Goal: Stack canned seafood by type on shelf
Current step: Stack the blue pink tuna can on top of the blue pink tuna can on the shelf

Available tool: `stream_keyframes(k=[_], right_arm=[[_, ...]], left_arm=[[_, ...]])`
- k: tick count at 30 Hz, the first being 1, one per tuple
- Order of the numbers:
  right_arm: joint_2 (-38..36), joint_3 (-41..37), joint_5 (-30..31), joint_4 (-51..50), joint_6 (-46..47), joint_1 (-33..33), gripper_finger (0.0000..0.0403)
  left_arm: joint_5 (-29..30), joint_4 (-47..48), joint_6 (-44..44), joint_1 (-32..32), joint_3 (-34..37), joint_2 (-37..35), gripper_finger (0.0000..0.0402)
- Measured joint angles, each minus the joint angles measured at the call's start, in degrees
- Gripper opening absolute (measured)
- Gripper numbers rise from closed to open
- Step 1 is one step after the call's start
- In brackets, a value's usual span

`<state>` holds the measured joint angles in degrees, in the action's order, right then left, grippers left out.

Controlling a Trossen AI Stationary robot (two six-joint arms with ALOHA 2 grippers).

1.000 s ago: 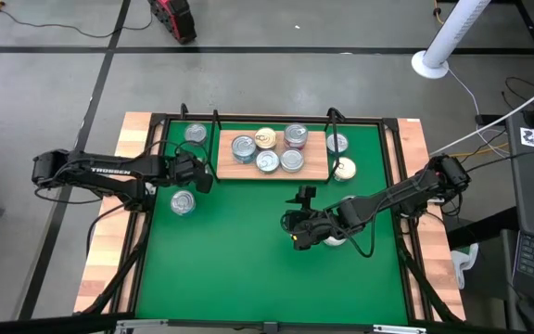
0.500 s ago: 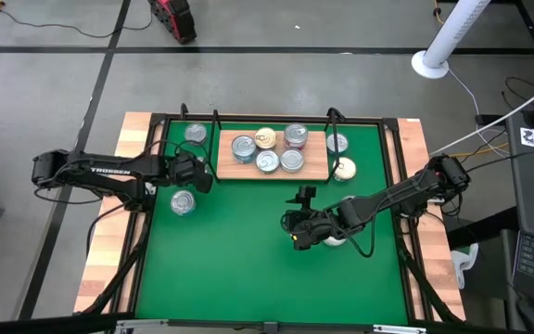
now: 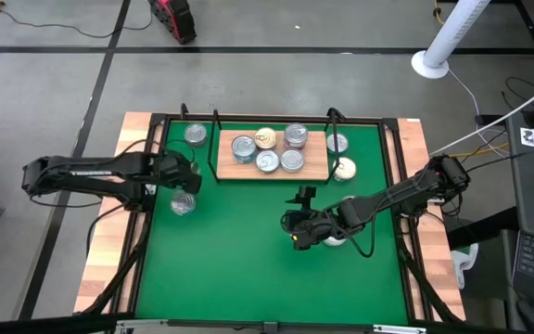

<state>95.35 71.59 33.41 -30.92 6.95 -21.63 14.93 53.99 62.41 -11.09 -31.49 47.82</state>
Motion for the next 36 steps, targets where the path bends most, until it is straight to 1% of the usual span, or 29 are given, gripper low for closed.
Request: stream_keyframes(k=[8, 18, 22, 29, 32, 36], right_arm=[[-0.02, 0.0, 0.0, 0.01, 0.01, -0.02, 0.0305], [-0.04, 0.0, 0.0, 5.59, 0.03, -0.02, 0.0305], [-0.04, 0.0, 0.0, 6.96, 0.02, -0.02, 0.0305], [-0.04, 0.0, -0.17, 7.77, 0.13, -0.08, 0.0305], [-0.04, 0.0, -1.07, 8.3, 0.51, -0.09, 0.0305], [-0.04, 0.0, -1.08, 8.67, 3.13, -0.01, 0.0305]], left_arm=[[-3.34, -0.09, 1.53, 1.15, -1.58, -9.35, 0.0205], [-11.13, -0.12, 2.43, 3.17, -3.95, -17.27, 0.0207], [-15.69, 0.29, 3.62, 4.57, -3.95, -18.7, 0.0207], [-22.29, 0.23, 5.04, 8.64, -3.95, -18.59, 0.0207], [-23.28, -1.02, 5.86, 10.84, -3.95, -18.59, 0.0207], [-22.91, -8.33, 5.85, 13.41, -3.95, -18.56, 0.0207]])
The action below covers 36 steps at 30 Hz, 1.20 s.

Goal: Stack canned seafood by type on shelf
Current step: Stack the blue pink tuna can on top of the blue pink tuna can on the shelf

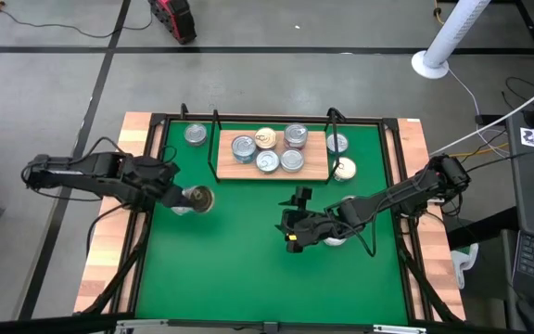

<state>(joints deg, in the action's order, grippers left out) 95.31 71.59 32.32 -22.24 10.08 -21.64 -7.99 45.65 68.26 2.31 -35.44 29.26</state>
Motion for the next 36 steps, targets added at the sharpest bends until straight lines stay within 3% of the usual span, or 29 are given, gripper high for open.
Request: stream_keyframes(k=[7, 11, 17, 23, 26, 32, 36], right_arm=[[0.0, 7.38, -5.45, -15.2, -3.75, 1.94, 0.0305], [0.0, 12.96, -5.38, -22.58, -6.71, 3.99, 0.0305], [-0.63, 18.1, -7.44, -27.38, -19.04, 9.23, 0.0305], [-5.25, 18.51, -7.92, -26.95, -28.2, 13.68, 0.0305], [-6.22, 18.51, -7.95, -24.33, -28.69, 14.0, 0.0305], [-6.26, 18.51, -10.06, -22.5, -29.44, 13.75, 0.0305], [-5.7, 18.47, -9.95, -21.41, -36.73, 13.74, 0.0305]], left_arm=[[6.72, -17.51, -2.43, 2.35, 0.0, 4.12, 0.0207], [8.96, -27.23, -2.81, 2.68, 0.0, 9.56, 0.0207], [9.66, -44.39, -4.65, 2.68, 0.02, 19.05, 0.0207], [9.53, -60.07, -2.1, 2.45, 0.02, 24.12, 0.0208], [9.53, -64.33, 0.03, 1.97, 0.02, 24.84, 0.0208], [9.62, -64.26, 0.91, 1.28, 0.04, 25.05, 0.0208], [9.62, -64.17, 3.27, 1.28, 0.04, 25.49, 0.0208]])
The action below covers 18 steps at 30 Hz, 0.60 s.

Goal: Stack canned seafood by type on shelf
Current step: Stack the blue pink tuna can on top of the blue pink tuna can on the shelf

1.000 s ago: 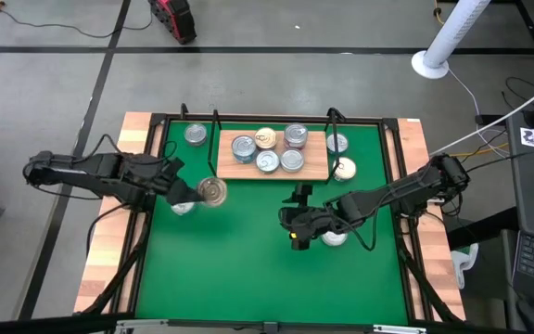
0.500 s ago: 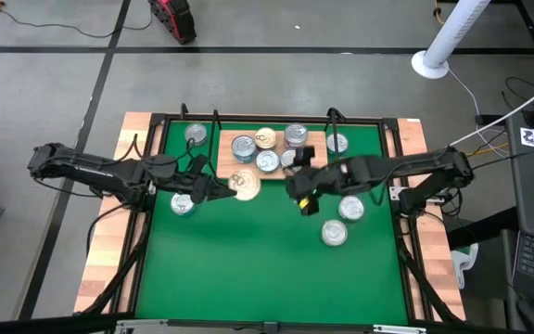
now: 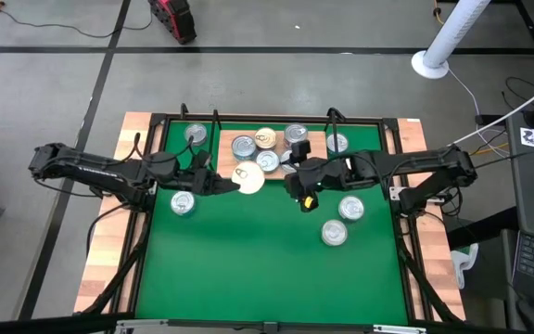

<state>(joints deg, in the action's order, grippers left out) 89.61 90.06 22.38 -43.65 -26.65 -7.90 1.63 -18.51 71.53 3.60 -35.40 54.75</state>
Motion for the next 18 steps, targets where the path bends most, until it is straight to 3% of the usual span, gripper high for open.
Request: stream_keyframes(k=[5, 12, 18], right_arm=[[0.64, 0.02, 3.33, 4.27, -7.59, -0.36, 0.0305], [1.61, 0.04, 19.6, 11.23, -19.59, -6.3, 0.0305], [2.21, -1.28, 22.01, 15.85, -26.76, -10.96, 0.0305]], left_arm=[[0.02, -0.12, 0.86, 0.0, 0.0, 0.19, 0.0208], [0.03, -0.67, 2.17, -0.75, 0.0, 0.17, 0.0208], [0.11, -2.79, 2.3, -2.33, 0.0, 0.17, 0.0208]])
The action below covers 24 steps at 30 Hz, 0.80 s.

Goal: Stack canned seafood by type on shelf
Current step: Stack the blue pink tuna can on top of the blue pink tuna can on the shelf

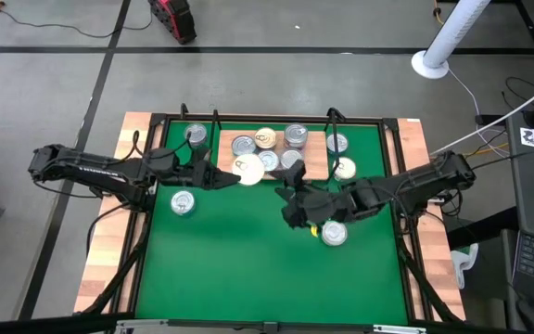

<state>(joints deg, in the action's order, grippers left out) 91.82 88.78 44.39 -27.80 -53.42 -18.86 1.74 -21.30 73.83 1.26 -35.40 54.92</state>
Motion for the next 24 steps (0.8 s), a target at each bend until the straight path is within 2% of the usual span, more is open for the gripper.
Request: stream_keyframes(k=[6, 11, 24], right_arm=[[1.22, -3.29, 3.09, 11.08, -13.36, -1.39, 0.0305], [3.01, -3.79, 4.99, 20.7, -19.21, -1.39, 0.0305], [5.2, -3.82, 3.05, 22.53, -26.6, -0.44, 0.0305]], left_arm=[[-0.36, -2.48, 1.09, -0.25, 0.0, 0.0, 0.0208], [-0.37, -2.27, 1.13, -0.18, 0.0, 0.0, 0.0208], [-1.48, -4.49, 2.63, -0.16, 0.04, 0.0, 0.0208]])
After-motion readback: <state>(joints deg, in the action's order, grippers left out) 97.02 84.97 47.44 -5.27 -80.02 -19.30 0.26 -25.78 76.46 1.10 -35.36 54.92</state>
